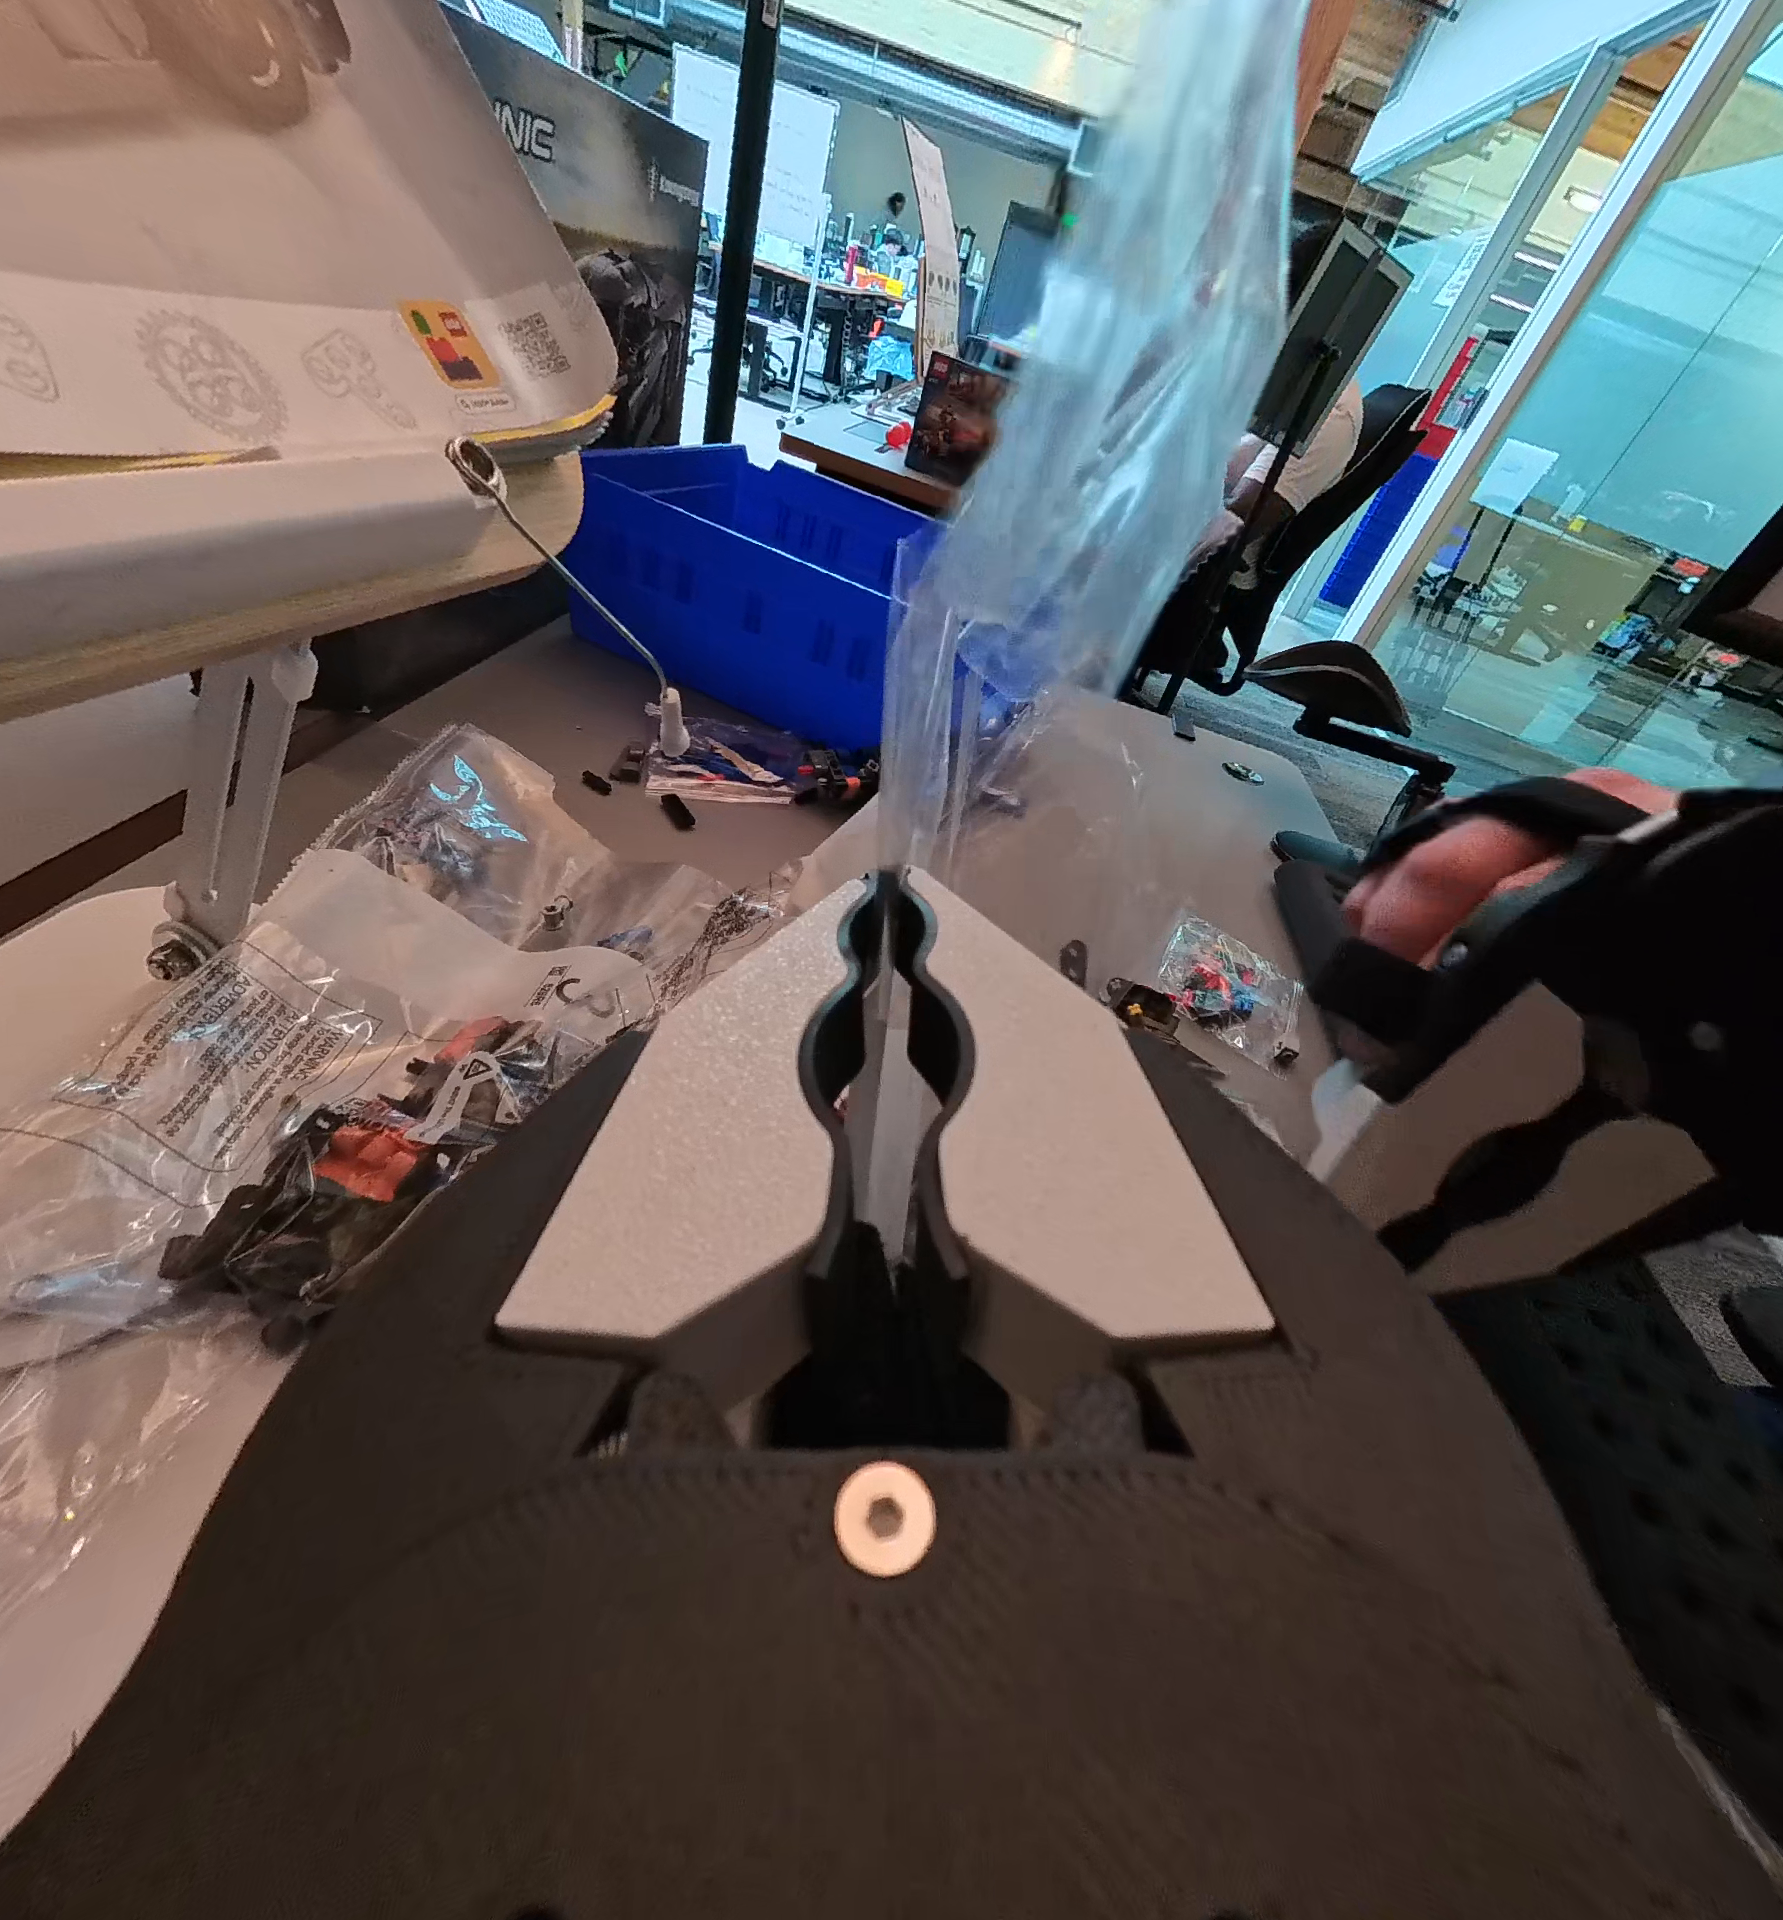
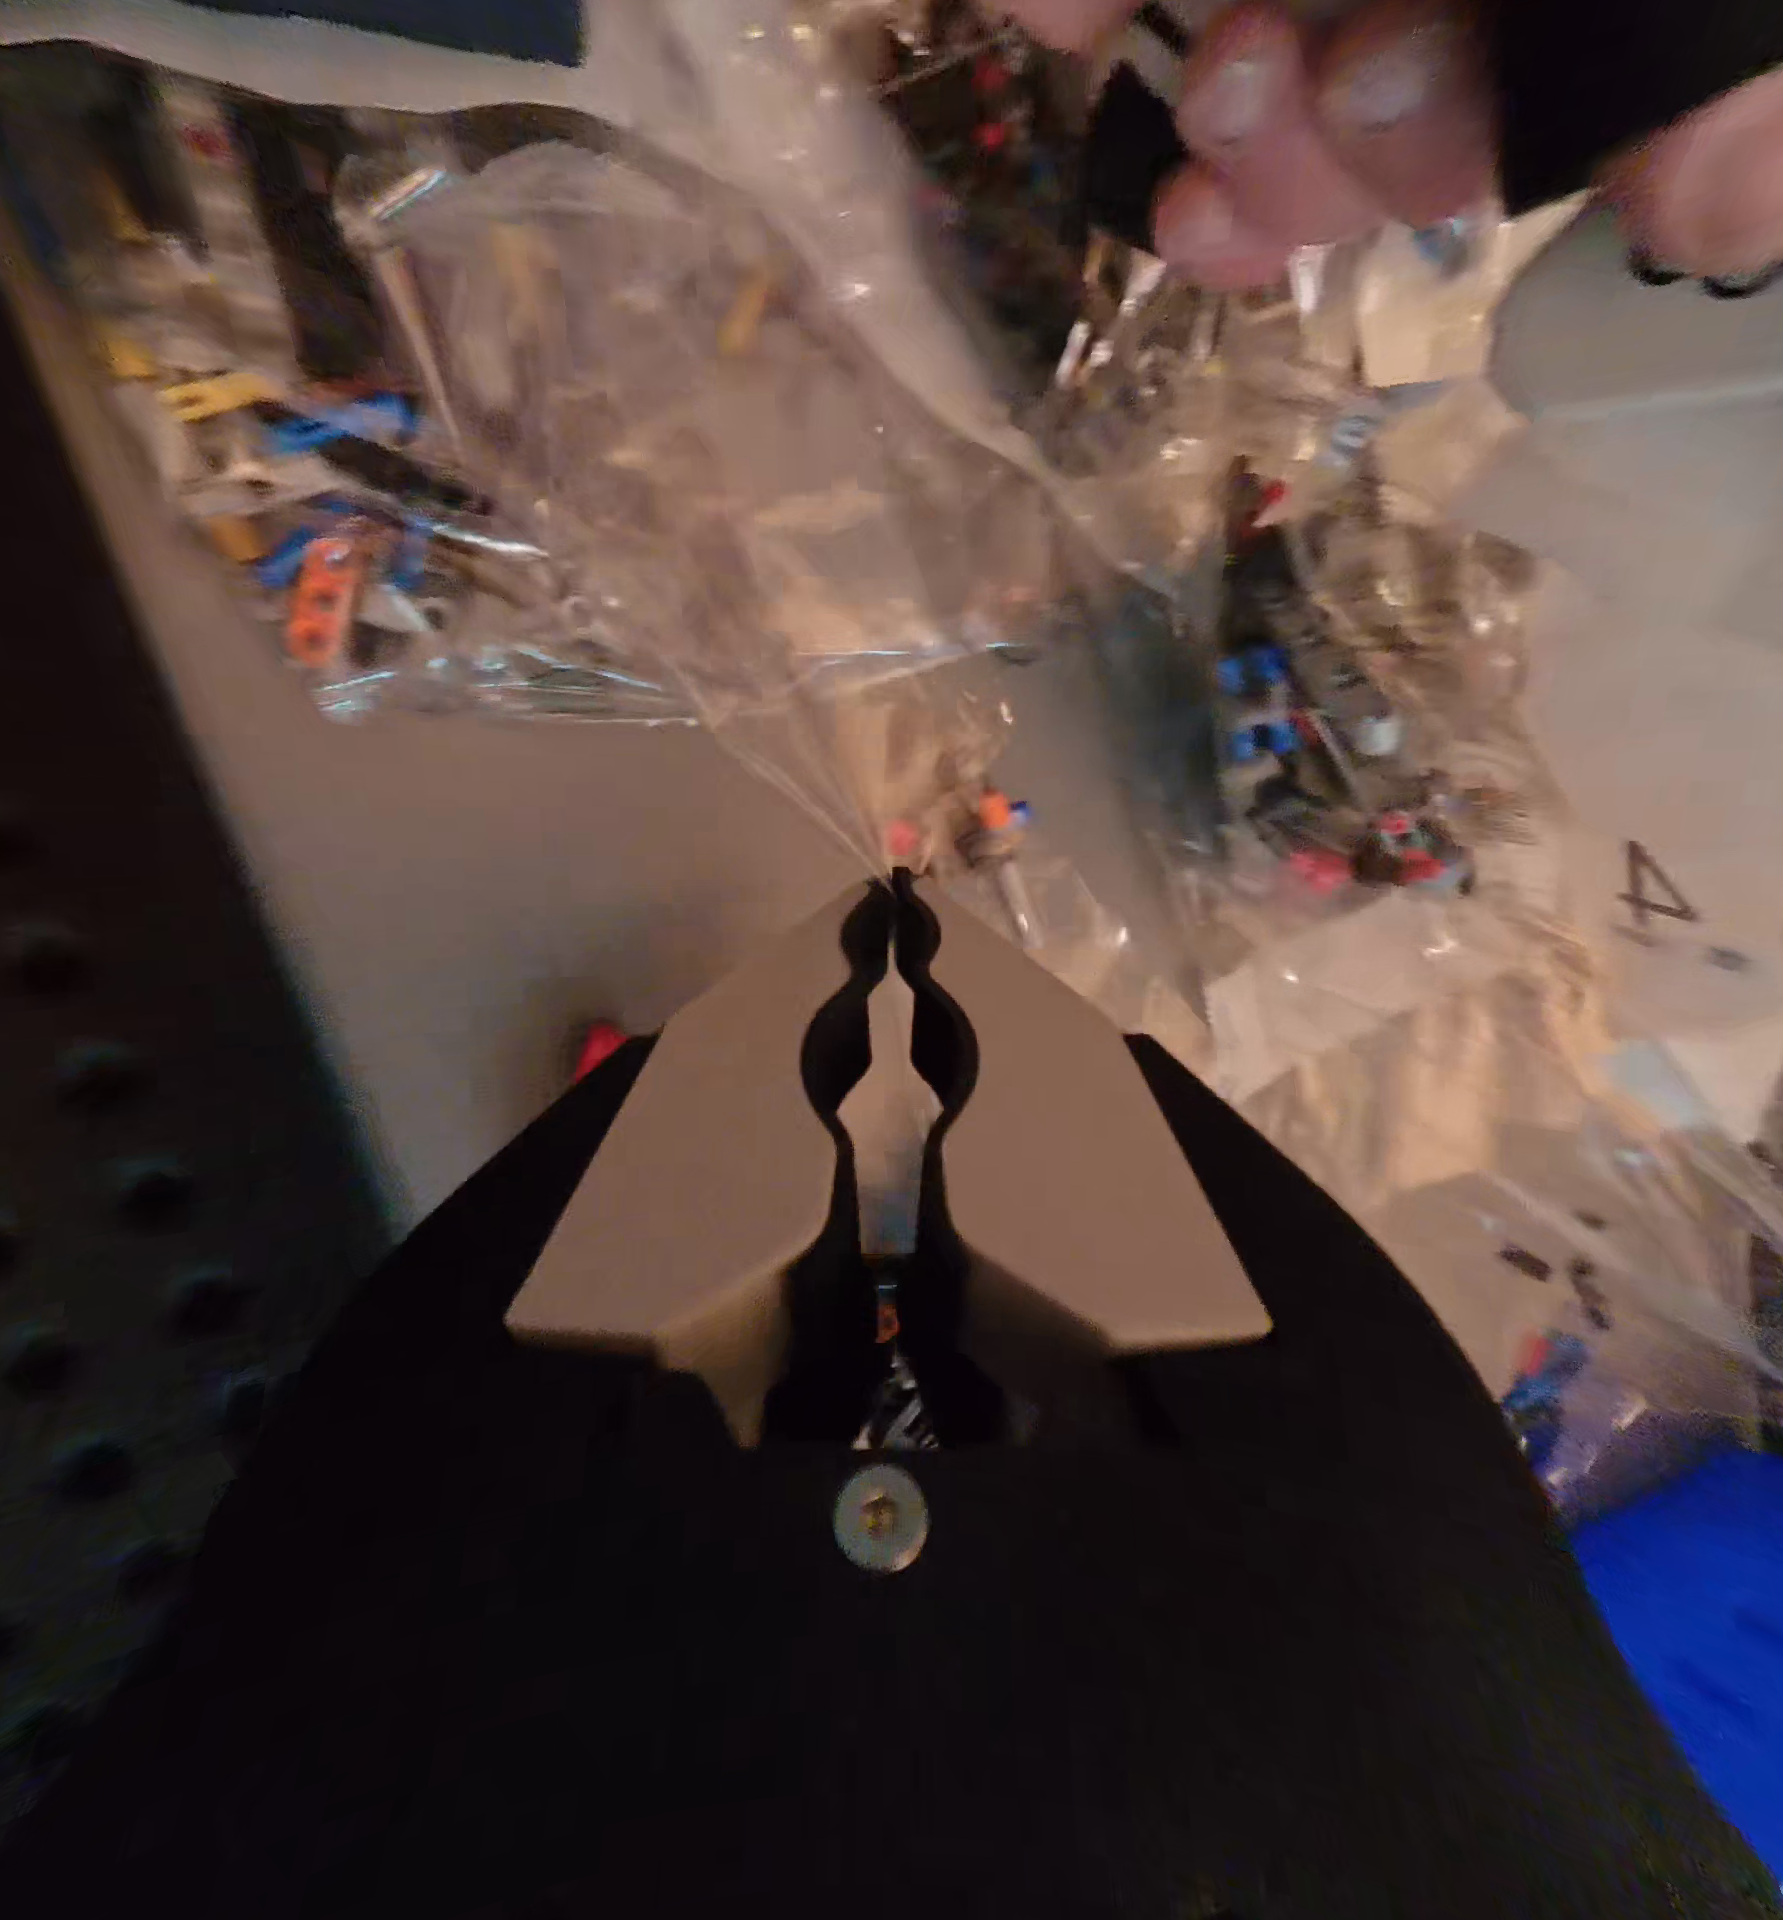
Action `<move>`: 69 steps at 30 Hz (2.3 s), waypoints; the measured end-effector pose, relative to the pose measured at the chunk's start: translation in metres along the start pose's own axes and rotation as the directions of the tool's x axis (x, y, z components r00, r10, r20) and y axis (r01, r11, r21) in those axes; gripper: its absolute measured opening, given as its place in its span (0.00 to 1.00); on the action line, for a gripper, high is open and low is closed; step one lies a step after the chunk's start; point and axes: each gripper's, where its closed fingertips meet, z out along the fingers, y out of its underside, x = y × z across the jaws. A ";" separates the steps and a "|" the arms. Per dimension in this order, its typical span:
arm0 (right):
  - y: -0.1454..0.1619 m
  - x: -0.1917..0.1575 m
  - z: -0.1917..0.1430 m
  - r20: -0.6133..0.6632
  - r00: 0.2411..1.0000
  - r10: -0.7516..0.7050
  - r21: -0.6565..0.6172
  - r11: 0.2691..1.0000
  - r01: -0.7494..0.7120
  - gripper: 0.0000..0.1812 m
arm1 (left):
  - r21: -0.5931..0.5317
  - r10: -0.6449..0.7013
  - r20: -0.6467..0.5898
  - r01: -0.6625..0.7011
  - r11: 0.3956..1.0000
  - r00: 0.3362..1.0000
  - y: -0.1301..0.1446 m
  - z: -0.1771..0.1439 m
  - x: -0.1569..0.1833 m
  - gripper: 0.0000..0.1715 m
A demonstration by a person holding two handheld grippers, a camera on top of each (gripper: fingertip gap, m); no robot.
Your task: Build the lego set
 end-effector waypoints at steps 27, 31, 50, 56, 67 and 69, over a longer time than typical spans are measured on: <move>0.048 -0.068 0.005 0.333 0.935 0.123 -0.146 0.986 -0.077 0.11 | -0.014 -0.001 -0.007 0.001 1.000 1.000 0.003 0.003 0.001 0.00; 0.045 -0.060 0.007 0.288 0.952 0.104 -0.127 0.990 -0.070 0.03 | -0.011 -0.002 -0.006 0.002 1.000 1.000 0.003 0.003 0.001 0.00; 0.004 0.144 -0.050 -0.160 0.932 0.325 0.233 0.930 -0.284 0.04 | -0.004 -0.003 -0.011 0.003 1.000 1.000 0.001 0.001 0.001 0.00; 0.015 0.146 -0.052 -0.181 0.919 0.351 0.202 0.928 -0.314 0.10 | -0.005 -0.003 -0.013 0.003 1.000 1.000 0.001 0.003 0.002 0.00; 0.022 0.017 -0.057 0.192 0.978 0.076 0.070 0.993 -0.091 0.12 | -0.015 -0.004 -0.012 0.004 1.000 1.000 0.004 0.004 0.001 0.00; 0.030 -0.013 -0.047 0.277 0.961 0.023 0.022 0.999 -0.030 0.13 | -0.019 -0.001 -0.012 0.001 1.000 1.000 0.004 0.005 0.002 0.00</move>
